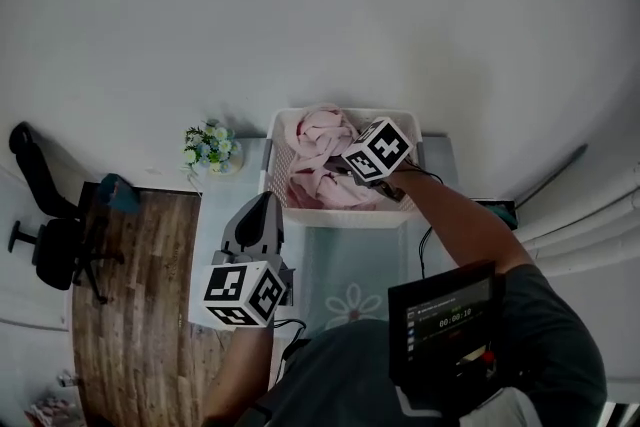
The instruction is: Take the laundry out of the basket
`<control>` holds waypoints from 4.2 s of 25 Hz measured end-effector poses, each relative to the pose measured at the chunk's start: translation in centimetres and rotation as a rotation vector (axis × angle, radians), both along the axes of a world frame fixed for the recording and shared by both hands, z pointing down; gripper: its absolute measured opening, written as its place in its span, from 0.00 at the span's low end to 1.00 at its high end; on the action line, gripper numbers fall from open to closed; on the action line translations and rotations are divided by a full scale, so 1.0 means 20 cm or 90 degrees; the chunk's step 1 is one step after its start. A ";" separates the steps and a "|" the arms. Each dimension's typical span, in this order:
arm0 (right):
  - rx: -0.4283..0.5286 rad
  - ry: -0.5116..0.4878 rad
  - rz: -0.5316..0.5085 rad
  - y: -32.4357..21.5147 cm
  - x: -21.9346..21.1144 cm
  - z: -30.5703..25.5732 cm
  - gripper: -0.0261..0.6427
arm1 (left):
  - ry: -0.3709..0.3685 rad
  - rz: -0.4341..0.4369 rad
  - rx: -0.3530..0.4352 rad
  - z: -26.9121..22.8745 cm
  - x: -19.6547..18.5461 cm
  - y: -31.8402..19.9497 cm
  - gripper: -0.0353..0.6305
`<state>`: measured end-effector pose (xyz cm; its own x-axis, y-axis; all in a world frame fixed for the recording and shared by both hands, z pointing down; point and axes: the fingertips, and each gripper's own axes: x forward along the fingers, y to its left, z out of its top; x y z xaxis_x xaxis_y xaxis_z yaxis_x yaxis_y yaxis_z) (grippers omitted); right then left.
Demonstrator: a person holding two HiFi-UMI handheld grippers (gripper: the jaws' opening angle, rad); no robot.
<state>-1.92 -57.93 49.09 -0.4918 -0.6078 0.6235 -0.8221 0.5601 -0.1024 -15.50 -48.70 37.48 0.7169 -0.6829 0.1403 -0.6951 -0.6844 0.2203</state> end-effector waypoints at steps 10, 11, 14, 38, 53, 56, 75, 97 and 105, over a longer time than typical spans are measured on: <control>0.109 -0.074 0.083 0.03 0.08 -0.43 0.45 | 0.019 0.054 0.020 -0.08 0.07 -0.01 0.06; 0.121 -0.082 0.092 0.04 0.09 -0.47 0.45 | 0.020 0.060 0.025 -0.08 0.07 -0.02 0.06; 0.151 -0.107 0.120 0.06 0.14 -0.56 0.45 | 0.022 0.080 0.033 -0.09 0.11 -0.03 0.07; 0.365 -0.173 0.333 0.55 0.55 -1.20 0.46 | 0.050 0.229 0.098 -0.24 0.36 0.05 0.07; 0.445 -0.119 0.465 1.60 1.40 -1.40 0.46 | 0.047 0.346 0.136 -0.45 1.25 0.82 0.06; 0.456 -0.112 0.491 1.71 1.47 -1.42 0.46 | 0.042 0.368 0.137 -0.46 1.33 0.88 0.07; 0.435 -0.040 0.607 2.17 1.62 -1.15 0.46 | 0.018 0.428 0.151 -0.39 1.63 1.12 0.06; 0.424 -0.028 0.635 2.16 1.62 -1.02 0.46 | -0.003 0.415 0.149 -0.34 1.61 1.02 0.06; 0.420 -0.023 0.637 2.14 1.63 -1.01 0.46 | -0.002 0.410 0.142 -0.32 1.61 1.00 0.06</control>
<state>30.72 -15.04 28.95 0.3710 -0.9276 0.0435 -0.9253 -0.3732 -0.0677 16.76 -28.73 31.02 0.9900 -0.1323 0.0479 -0.1336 -0.9907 0.0241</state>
